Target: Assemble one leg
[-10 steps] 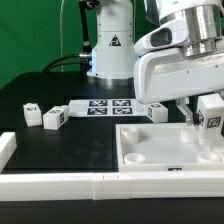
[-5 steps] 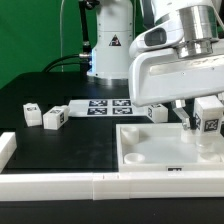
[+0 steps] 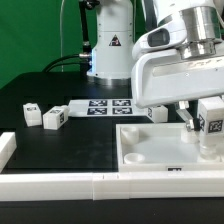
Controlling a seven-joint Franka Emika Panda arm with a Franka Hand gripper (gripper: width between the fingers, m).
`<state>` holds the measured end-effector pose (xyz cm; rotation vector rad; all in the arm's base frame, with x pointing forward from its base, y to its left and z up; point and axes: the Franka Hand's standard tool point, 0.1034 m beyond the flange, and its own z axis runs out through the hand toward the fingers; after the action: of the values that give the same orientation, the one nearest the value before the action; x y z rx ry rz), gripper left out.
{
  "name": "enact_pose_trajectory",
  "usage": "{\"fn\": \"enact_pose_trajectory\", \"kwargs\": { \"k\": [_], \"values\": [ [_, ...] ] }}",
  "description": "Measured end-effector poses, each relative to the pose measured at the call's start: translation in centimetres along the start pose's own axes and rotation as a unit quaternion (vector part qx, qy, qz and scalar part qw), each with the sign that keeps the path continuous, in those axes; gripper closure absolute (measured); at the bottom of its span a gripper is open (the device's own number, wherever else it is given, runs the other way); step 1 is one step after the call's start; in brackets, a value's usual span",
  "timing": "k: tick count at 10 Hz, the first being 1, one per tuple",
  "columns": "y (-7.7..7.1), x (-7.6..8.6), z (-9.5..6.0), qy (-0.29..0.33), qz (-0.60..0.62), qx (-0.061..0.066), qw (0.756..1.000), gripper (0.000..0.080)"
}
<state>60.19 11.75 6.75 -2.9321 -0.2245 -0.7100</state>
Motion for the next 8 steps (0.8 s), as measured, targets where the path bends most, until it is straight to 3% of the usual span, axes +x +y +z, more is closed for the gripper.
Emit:
{"fn": "enact_pose_trajectory", "kwargs": {
  "k": [3,8],
  "values": [
    [0.24,-0.62,0.95,0.012,0.003,-0.004,1.0,0.0508],
    [0.73,-0.56,1.0,0.039,0.004,-0.013,0.999,0.0508]
  ]
}}
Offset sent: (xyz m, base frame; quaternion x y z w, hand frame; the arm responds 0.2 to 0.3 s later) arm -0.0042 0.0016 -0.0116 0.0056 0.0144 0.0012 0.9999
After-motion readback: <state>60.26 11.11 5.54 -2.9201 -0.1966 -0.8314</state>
